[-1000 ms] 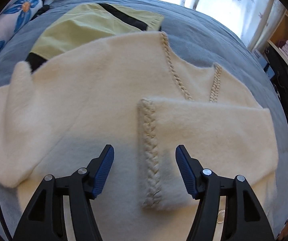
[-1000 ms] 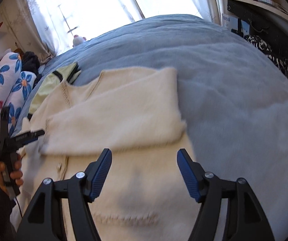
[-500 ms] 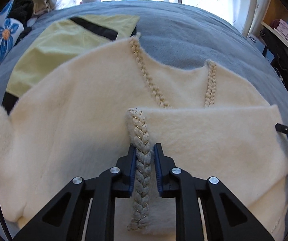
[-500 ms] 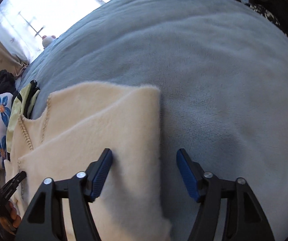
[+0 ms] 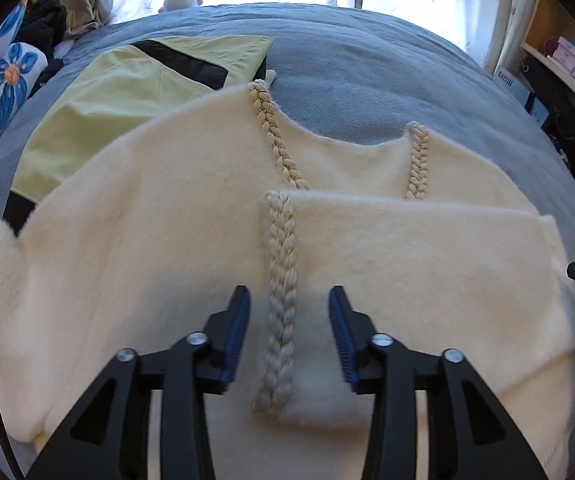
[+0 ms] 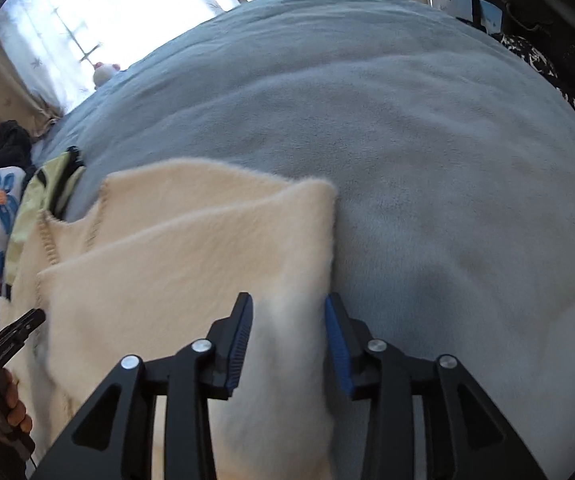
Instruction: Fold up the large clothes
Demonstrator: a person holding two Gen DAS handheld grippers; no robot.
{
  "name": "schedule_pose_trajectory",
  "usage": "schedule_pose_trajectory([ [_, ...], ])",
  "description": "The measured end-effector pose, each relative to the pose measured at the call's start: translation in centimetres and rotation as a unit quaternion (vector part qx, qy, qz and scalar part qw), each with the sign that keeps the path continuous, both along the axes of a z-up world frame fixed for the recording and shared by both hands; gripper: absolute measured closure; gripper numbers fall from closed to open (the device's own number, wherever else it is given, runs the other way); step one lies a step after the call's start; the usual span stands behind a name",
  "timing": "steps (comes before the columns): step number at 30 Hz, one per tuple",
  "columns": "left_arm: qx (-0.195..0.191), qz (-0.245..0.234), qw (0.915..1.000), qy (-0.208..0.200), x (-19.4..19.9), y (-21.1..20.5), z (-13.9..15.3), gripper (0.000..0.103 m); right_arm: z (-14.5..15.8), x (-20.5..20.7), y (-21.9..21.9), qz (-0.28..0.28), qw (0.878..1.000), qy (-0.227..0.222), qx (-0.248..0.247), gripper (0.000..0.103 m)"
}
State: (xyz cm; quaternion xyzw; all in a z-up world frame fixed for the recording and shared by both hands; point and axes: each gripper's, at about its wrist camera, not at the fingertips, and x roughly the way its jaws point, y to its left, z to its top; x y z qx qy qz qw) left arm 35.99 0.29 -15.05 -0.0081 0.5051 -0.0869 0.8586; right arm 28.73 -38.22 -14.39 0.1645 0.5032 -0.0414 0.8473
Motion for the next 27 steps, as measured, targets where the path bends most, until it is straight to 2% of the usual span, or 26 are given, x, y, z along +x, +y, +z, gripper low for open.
schedule_pose_trajectory([
  [1,-0.005,-0.002,1.0000,-0.004,-0.6,0.4,0.2,0.056,0.3,-1.0,0.2,0.004,1.000,-0.004,0.001,0.047],
  [2,-0.008,-0.003,1.0000,-0.003,-1.2,0.8,0.1,0.056,0.3,-1.9,0.3,0.006,1.000,-0.004,0.000,0.046],
  [6,-0.019,-0.007,0.9990,0.039,-2.6,1.7,-1.1,0.056,-1.1,-4.0,0.9,0.012,1.000,0.014,0.004,0.045],
  [8,-0.014,-0.008,0.9991,0.040,-3.0,1.5,-1.7,0.059,-2.1,-4.5,1.1,0.011,1.000,0.021,0.007,0.045],
  [9,-0.011,-0.005,0.9993,0.035,-3.1,1.3,-1.8,0.063,-2.6,-4.7,1.2,0.012,1.000,0.026,0.010,0.048],
  [10,-0.017,-0.007,0.9992,0.034,-3.3,1.1,-1.7,0.080,-2.7,-5.0,1.2,0.010,1.000,0.022,0.012,0.061],
  [12,-0.006,0.002,0.9997,0.023,-3.7,0.7,-1.4,0.082,-2.3,-5.5,1.3,0.002,1.000,0.010,-0.001,0.068],
  [15,-0.003,0.010,0.9997,0.021,-4.4,0.7,-2.2,0.083,-3.1,-5.4,1.5,-0.004,1.000,0.018,-0.019,0.067],
  [17,-0.008,0.018,0.9996,0.020,-4.7,1.1,-1.9,0.082,-2.5,-5.5,1.9,-0.005,0.999,0.018,-0.033,0.066],
  [22,-0.007,0.039,0.9990,-0.022,-6.6,1.8,0.8,0.082,0.7,-6.8,3.7,-0.009,0.991,-0.003,-0.132,0.064],
  [24,-0.012,0.038,0.9984,-0.039,-7.1,1.6,1.8,0.080,1.5,-7.2,4.4,0.002,0.992,-0.018,-0.128,0.064],
  [26,-0.032,0.019,0.9984,-0.041,-7.4,0.9,2.6,0.073,2.1,-7.1,5.2,0.014,0.994,-0.032,-0.103,0.064],
  [27,-0.043,0.005,0.9984,-0.037,-7.4,0.3,2.8,0.073,2.2,-6.9,5.9,0.021,0.995,-0.037,-0.093,0.064],
])
